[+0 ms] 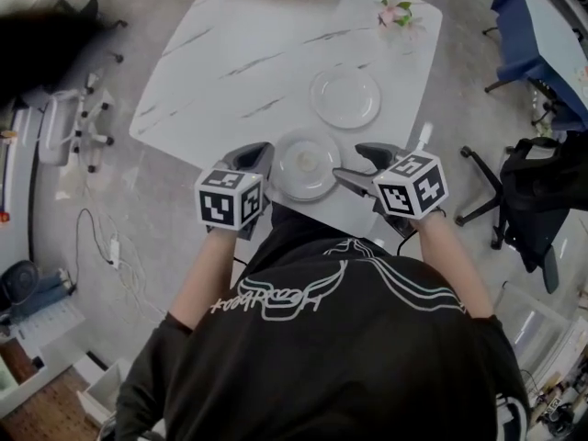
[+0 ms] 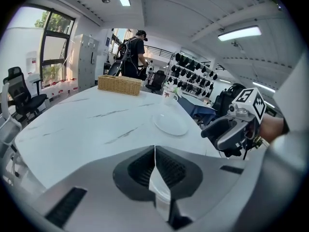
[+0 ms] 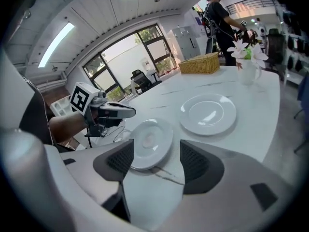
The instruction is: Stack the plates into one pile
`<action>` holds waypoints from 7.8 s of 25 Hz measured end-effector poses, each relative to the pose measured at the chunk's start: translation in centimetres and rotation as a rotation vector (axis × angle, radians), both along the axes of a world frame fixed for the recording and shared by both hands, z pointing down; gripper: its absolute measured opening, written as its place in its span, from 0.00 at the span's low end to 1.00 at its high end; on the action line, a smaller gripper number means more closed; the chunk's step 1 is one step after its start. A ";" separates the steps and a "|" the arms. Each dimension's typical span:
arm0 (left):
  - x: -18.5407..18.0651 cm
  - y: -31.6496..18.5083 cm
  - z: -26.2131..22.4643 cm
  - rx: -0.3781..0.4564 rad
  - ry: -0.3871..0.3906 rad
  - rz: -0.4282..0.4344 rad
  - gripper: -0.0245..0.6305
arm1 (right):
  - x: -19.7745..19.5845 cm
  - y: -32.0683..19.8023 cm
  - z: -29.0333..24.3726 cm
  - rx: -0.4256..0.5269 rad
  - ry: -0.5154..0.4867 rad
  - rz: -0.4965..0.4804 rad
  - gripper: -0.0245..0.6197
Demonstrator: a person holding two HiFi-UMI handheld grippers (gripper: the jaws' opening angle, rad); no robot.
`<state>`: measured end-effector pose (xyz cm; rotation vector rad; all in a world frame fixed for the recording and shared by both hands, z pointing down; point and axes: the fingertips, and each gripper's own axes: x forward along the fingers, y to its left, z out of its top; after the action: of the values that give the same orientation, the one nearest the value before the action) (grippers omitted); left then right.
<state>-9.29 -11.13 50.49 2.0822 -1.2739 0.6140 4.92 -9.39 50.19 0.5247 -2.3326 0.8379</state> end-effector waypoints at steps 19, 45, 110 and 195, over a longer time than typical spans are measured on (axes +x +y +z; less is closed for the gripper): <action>5.6 -9.7 -1.5 0.002 -0.097 0.325 0.08 | 6.3 -8.6 -0.6 -0.005 -0.013 0.335 0.50; 9.3 -14.4 5.2 -0.144 -0.162 0.539 0.08 | 7.2 -12.6 3.6 -0.092 0.025 0.448 0.50; -4.4 3.4 1.5 -0.023 -0.045 -0.140 0.08 | 0.1 -2.6 -1.4 -0.471 -0.525 0.345 0.09; 2.6 24.8 -23.2 0.368 0.296 0.110 0.08 | -3.7 21.6 -23.7 0.391 -0.429 0.018 0.08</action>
<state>-6.67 13.71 27.30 2.4448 -1.1713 0.1077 1.26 12.25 26.46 0.5697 -2.9186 0.5369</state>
